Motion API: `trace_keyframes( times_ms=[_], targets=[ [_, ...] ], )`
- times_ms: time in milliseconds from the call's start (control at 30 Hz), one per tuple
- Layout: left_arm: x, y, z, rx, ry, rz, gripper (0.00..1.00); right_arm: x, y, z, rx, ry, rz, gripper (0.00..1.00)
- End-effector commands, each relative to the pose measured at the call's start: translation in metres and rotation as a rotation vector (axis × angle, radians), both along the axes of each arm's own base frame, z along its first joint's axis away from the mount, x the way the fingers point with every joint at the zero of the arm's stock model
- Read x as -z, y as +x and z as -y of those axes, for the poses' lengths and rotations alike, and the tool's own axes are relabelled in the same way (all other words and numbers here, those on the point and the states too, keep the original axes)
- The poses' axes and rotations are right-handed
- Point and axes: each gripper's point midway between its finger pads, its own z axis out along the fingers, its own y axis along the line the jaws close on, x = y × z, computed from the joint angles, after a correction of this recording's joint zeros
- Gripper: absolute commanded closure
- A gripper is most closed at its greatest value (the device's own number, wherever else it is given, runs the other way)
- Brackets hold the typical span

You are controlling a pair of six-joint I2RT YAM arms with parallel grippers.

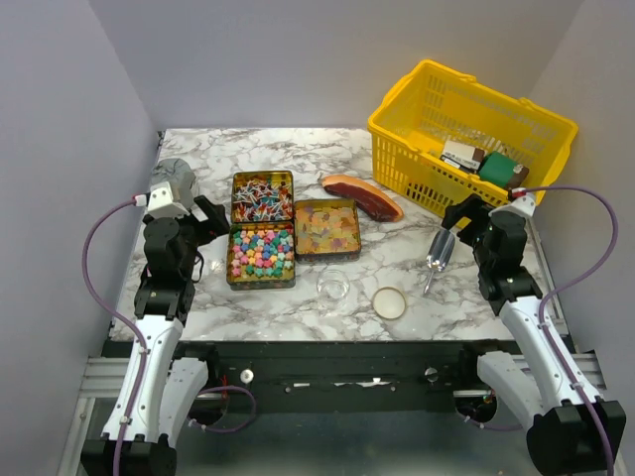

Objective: Pack the candies
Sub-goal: Pick up the spatula from the center of the board.

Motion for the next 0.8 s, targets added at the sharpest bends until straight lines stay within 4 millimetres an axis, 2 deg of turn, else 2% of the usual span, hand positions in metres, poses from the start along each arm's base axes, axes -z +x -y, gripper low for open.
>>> trace_keyframes(
  times_ms=[0, 333, 367, 400, 433, 500, 567, 600, 633, 767],
  targets=[
    [-0.002, -0.002, -0.008, -0.059, -0.036, 0.008, 0.01, -0.009, 0.000, -0.010, -0.040, 0.036, -0.007, 0.00],
    [0.007, -0.001, -0.009, -0.111, -0.150, 0.011, 0.01, -0.004, -0.004, -0.023, -0.104, 0.072, -0.039, 0.01],
    [0.008, 0.000, -0.014, -0.180, -0.239, 0.016, 0.01, -0.003, -0.005, -0.024, -0.110, 0.074, -0.044, 0.01],
    [0.011, -0.003, -0.037, -0.339, -0.272, 0.023, 0.01, -0.002, -0.005, -0.027, -0.128, 0.075, -0.051, 0.01],
    [0.016, -0.007, -0.045, -0.406, -0.299, 0.013, 0.01, 0.001, -0.006, -0.029, -0.139, 0.079, -0.067, 0.02],
    [0.019, -0.009, -0.050, -0.429, -0.272, -0.003, 0.01, 0.005, -0.008, -0.038, -0.188, 0.092, -0.097, 0.03],
    [0.015, -0.006, -0.043, -0.374, -0.255, 0.005, 0.01, 0.016, -0.012, -0.045, -0.223, 0.108, -0.144, 0.07],
    [0.014, -0.005, -0.037, -0.315, -0.188, -0.003, 0.01, 0.021, -0.015, -0.049, -0.240, 0.117, -0.162, 0.09],
    [0.013, -0.003, -0.023, -0.220, -0.175, -0.014, 0.01, 0.028, -0.018, -0.048, -0.236, 0.123, -0.191, 0.11],
    [0.018, 0.004, 0.006, -0.024, -0.109, -0.056, 0.01, 0.047, -0.030, -0.043, -0.199, 0.124, -0.265, 0.13]
  ],
)
